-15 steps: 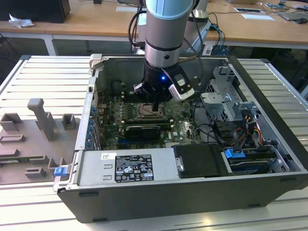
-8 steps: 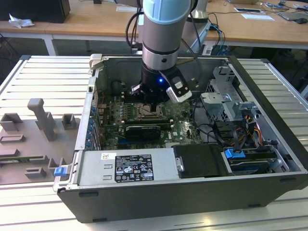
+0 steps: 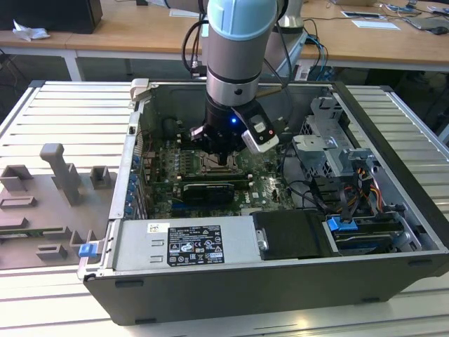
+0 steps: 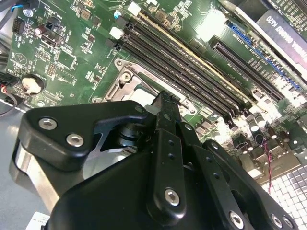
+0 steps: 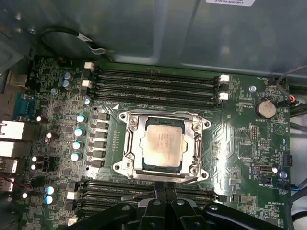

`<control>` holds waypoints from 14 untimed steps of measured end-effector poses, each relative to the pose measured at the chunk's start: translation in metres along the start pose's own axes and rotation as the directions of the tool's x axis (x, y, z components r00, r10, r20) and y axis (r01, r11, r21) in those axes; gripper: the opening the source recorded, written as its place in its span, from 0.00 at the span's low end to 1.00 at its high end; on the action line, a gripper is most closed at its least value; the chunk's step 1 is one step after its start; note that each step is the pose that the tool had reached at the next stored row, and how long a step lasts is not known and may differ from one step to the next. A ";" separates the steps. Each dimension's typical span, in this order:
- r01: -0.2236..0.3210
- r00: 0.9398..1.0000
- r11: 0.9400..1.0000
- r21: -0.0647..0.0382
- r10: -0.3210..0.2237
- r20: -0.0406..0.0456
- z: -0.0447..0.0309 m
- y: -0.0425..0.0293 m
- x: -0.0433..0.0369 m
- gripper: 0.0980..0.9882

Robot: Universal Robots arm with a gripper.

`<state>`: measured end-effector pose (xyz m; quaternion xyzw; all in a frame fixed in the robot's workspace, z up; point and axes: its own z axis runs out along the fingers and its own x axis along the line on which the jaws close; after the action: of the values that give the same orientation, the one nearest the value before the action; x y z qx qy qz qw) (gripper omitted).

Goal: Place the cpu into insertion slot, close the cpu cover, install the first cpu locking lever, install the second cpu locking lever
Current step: 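Install the second cpu locking lever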

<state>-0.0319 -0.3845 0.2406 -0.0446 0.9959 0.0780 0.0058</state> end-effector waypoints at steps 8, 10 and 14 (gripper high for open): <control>0.000 1.000 1.000 0.000 0.000 0.000 0.0001 -0.0008 0.0012 0.01; 0.000 1.000 1.000 0.000 0.000 0.000 0.0002 -0.0011 0.0020 0.01; 0.000 1.000 1.000 -0.001 0.000 0.000 0.0003 -0.0015 0.0036 0.01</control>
<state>-0.0353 -0.3863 0.2400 -0.0446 0.9959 0.0785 0.0059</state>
